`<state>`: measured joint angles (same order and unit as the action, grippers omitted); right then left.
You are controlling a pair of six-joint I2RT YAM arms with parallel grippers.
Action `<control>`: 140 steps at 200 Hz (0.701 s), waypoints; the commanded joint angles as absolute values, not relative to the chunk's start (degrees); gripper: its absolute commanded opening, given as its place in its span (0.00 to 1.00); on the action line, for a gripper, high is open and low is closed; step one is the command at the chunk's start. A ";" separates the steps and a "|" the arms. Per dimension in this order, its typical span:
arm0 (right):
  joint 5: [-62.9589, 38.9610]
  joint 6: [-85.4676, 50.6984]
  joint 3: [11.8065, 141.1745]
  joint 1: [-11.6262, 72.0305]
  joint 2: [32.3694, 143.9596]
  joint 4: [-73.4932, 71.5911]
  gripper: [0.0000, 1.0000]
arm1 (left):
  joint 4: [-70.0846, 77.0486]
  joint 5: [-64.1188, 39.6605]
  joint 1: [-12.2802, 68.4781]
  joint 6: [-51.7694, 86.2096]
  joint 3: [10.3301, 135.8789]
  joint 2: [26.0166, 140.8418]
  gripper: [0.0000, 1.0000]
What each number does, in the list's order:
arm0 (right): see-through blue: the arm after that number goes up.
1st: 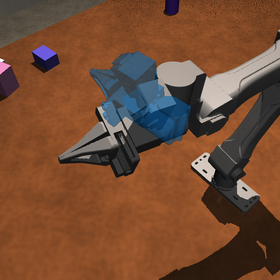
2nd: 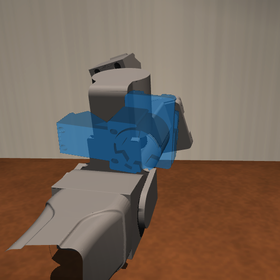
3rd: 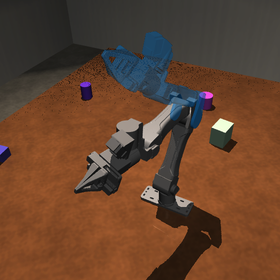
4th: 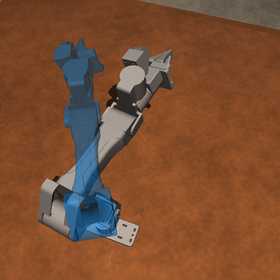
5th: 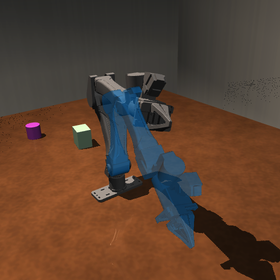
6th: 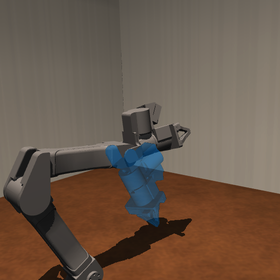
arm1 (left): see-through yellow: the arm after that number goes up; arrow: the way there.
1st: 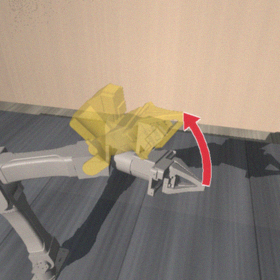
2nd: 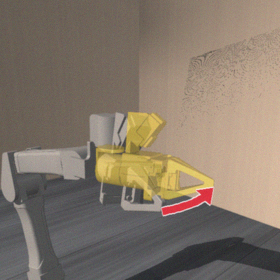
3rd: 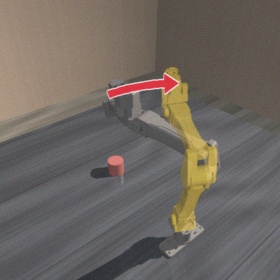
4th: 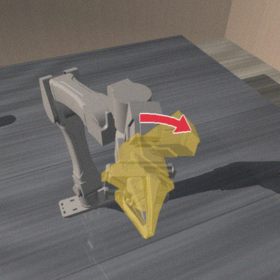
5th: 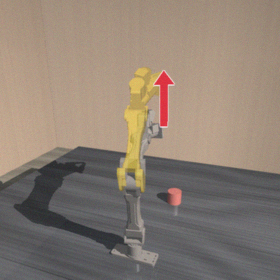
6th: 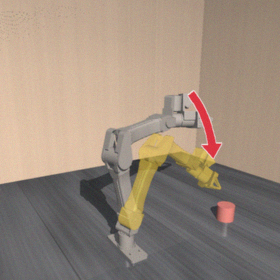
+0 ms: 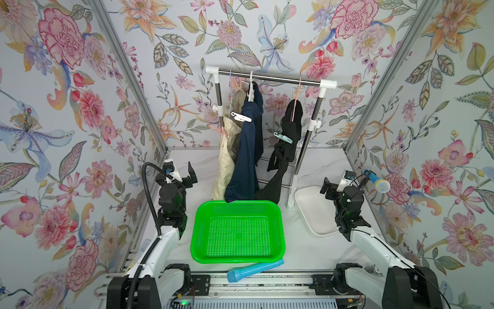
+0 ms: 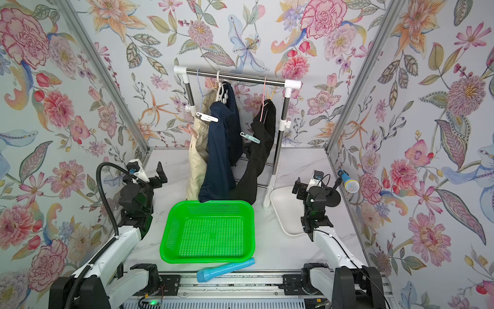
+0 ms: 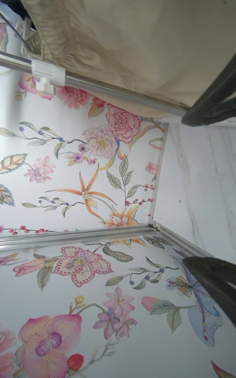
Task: Remove the clothespins securing shorts to the hanger
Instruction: Pick up the hanger from the clothesline.
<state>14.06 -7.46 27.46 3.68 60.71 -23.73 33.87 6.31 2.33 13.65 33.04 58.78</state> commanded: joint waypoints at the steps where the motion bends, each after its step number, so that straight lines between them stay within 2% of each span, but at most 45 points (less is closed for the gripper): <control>1: 16.80 -11.97 30.82 4.60 58.01 -8.70 0.99 | 20.33 1.89 2.98 20.11 39.04 56.88 0.99; 60: 23.17 -16.69 37.94 9.71 54.82 8.59 0.99 | 0.68 -0.01 6.26 26.23 63.69 62.18 0.99; 110: 24.01 -20.14 42.87 11.62 55.85 17.14 0.99 | -15.28 -4.40 8.74 25.50 96.77 79.96 0.99; 140: 22.86 -20.34 44.82 12.43 56.60 19.54 0.99 | -19.94 -6.58 9.90 24.66 112.67 90.00 0.98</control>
